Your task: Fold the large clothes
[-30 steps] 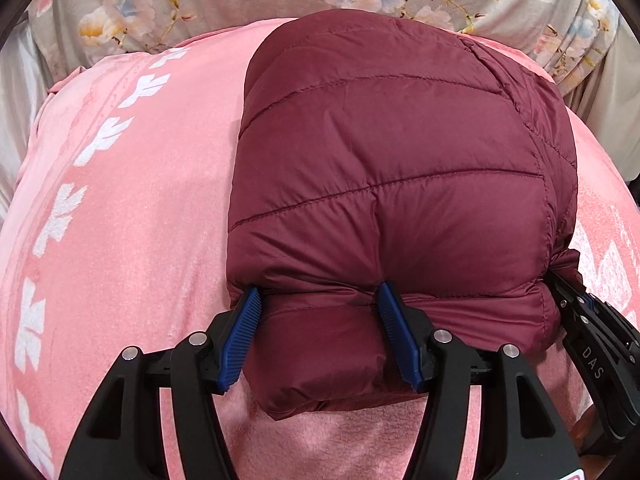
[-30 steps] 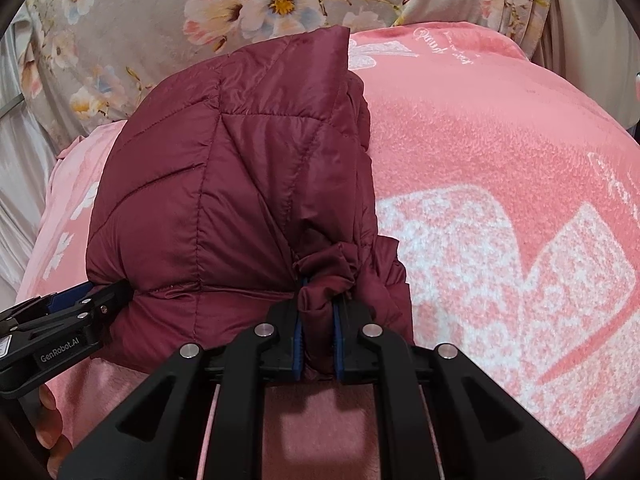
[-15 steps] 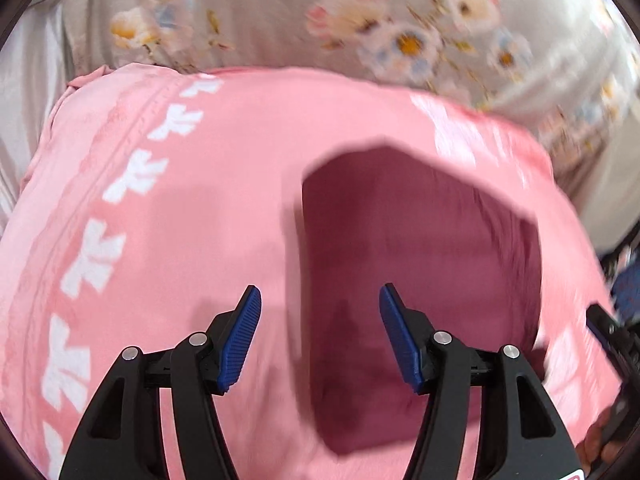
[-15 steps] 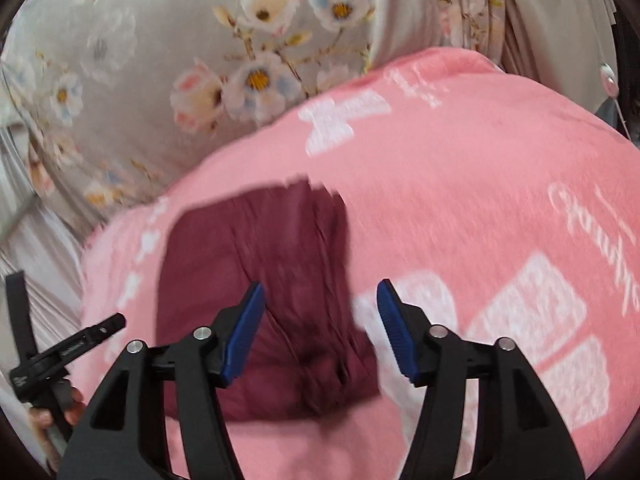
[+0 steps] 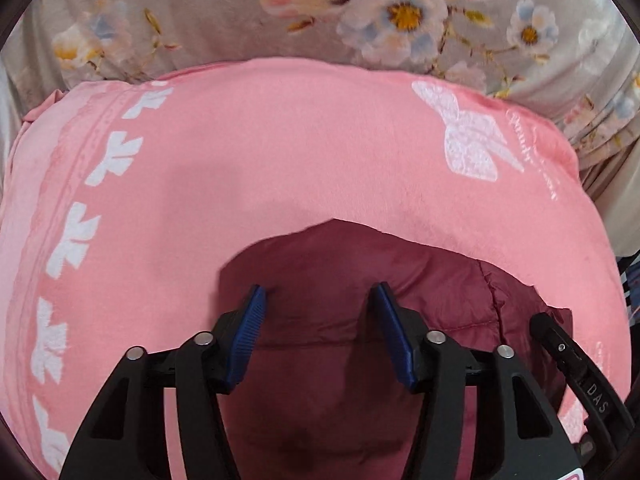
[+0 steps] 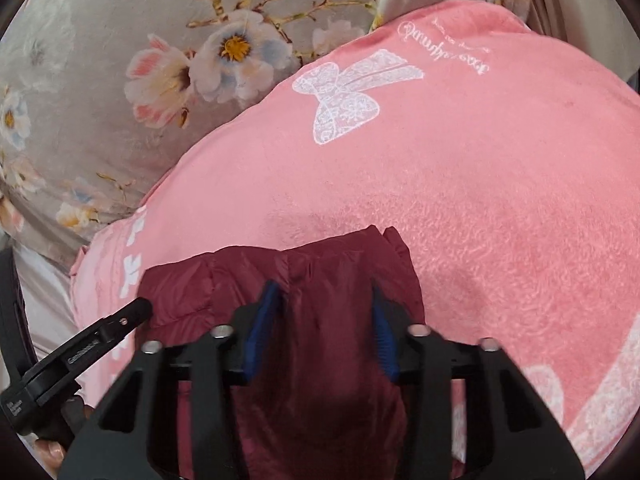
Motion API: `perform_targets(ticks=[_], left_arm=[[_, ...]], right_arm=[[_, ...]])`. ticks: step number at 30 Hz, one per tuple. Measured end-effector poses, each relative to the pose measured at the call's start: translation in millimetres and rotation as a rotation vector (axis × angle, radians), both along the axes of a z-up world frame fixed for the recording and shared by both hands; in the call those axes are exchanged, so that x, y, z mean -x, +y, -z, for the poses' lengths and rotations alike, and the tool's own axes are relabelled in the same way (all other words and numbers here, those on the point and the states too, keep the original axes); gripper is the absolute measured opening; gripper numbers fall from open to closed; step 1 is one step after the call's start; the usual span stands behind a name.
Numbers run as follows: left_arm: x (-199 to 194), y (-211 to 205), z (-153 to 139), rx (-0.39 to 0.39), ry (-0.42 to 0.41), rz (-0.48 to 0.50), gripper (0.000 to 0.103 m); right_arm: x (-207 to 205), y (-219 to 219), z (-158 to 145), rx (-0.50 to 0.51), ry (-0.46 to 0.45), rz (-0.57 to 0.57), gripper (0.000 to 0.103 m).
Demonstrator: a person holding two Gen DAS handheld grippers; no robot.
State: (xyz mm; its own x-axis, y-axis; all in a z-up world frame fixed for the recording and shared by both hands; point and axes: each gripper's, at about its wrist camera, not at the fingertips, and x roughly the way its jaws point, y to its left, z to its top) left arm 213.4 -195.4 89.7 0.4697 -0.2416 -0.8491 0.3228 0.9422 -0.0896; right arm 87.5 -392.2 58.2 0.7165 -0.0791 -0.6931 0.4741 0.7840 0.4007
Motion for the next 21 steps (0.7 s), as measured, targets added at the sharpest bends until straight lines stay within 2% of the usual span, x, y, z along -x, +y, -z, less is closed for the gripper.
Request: perform_targets(ticks=[2, 9, 21], left_arm=[[-0.3, -5.2, 11.4, -0.010, -0.016, -0.002, 0.053], [7.2, -24.9, 34.6, -0.079, -0.130, 0.027, 0.054], [6.9, -33.7, 56.5, -0.097, -0.215, 0.015, 0.059]], right_arm=[[-2.1, 2.6, 9.6, 0.066, 0.019, -0.008, 0.016], [-11.9, 5.7, 36.3, 0.210, 0.065, -0.030, 0.015], [-23.9, 6.4, 52.0, 0.215, 0.075, -0.039, 0.014]])
